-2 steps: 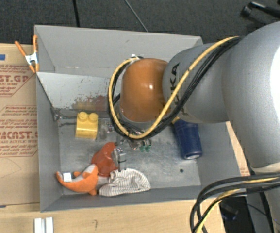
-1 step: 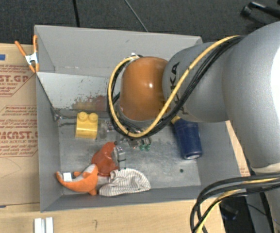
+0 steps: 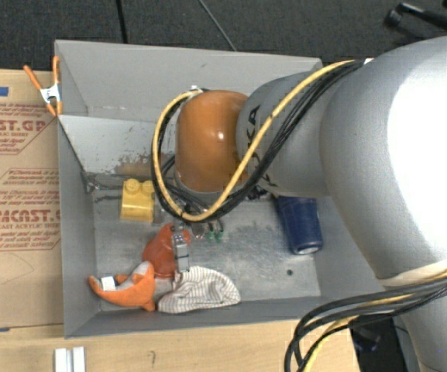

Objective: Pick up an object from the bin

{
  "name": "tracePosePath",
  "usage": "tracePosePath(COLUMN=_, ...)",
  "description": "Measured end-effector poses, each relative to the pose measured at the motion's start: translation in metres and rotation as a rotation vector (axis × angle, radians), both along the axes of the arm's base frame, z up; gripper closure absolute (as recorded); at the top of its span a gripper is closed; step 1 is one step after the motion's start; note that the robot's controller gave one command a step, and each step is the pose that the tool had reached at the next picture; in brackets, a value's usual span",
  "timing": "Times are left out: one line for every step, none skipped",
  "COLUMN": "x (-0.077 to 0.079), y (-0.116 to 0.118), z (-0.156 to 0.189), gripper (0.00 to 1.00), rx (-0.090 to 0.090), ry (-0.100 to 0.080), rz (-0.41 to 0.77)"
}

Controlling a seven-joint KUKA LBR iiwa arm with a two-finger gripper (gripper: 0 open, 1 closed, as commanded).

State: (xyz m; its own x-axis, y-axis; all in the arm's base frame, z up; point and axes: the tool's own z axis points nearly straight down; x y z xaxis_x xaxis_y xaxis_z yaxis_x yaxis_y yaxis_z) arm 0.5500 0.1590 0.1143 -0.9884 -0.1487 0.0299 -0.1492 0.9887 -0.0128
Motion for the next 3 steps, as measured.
tracePosePath(x=0.001, y=0.0013, z=-0.0001, gripper=0.0, rx=0.004, ry=-0.008, rz=-0.001)
tracePosePath(x=0.0012, y=0.002, z=-0.0004, gripper=1.0, rx=0.006, ry=-0.01, rz=-0.002)
tracePosePath(x=0.0013, y=0.0022, z=-0.0005, gripper=1.0, rx=0.007, ry=-0.011, rz=-0.002)
